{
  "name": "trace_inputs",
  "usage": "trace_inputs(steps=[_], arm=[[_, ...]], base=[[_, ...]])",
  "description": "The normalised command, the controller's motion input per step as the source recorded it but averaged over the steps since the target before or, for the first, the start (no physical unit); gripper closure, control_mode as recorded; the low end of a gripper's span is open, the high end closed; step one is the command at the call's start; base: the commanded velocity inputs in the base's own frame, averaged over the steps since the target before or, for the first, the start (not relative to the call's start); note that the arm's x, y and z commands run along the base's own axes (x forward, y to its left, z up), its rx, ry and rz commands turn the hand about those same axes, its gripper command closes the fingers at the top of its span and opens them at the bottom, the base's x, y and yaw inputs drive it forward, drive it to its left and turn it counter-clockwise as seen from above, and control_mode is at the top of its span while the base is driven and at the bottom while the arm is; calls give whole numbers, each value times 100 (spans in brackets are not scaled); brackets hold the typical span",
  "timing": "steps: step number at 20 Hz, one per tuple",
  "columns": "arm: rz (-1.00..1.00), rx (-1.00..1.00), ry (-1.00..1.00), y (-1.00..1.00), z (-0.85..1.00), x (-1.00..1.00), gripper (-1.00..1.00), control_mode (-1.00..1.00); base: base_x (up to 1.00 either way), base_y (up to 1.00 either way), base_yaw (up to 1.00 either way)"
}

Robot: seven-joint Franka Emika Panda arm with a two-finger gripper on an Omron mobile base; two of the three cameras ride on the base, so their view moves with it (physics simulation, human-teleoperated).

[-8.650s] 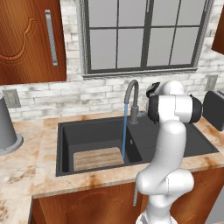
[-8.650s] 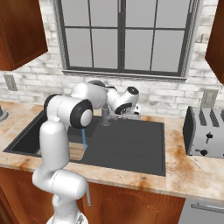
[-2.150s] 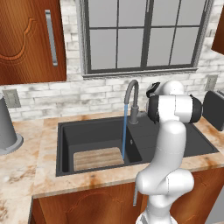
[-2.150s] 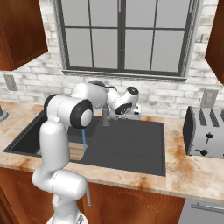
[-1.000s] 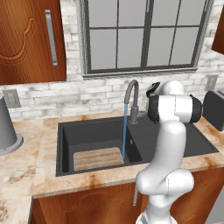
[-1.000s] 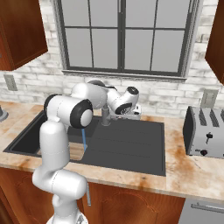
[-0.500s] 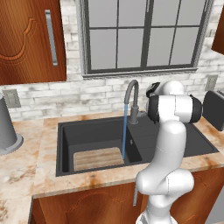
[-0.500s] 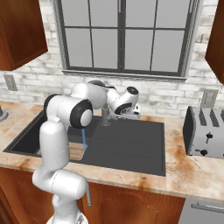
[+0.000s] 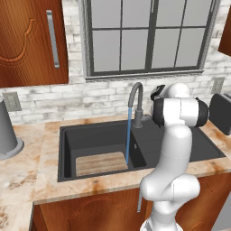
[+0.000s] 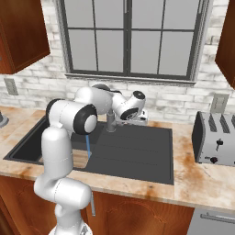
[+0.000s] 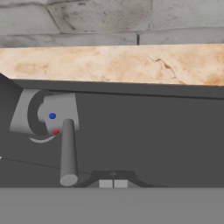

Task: Turn on the sink faucet with hot water and rinse the cutting board for ten seconds, then turn off the faucet. Push the cutting board to reach the water if necessary.

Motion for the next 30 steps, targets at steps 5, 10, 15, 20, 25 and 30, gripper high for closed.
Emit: trace_inputs(steps=[5, 10, 15, 20, 25, 30], arm=[[0, 0, 0, 25, 0, 0, 100, -100], [0, 0, 0, 34, 0, 0, 100, -100], [0, 0, 0, 40, 0, 0, 100, -100], [0, 0, 0, 37, 0, 0, 100, -100], [0, 0, 0, 34, 0, 0, 100, -100], [0, 0, 0, 32, 0, 0, 100, -100]], base=[[0, 0, 0], [0, 0, 0], [0, 0, 0], [0, 0, 0], [0, 0, 0], [0, 0, 0]])
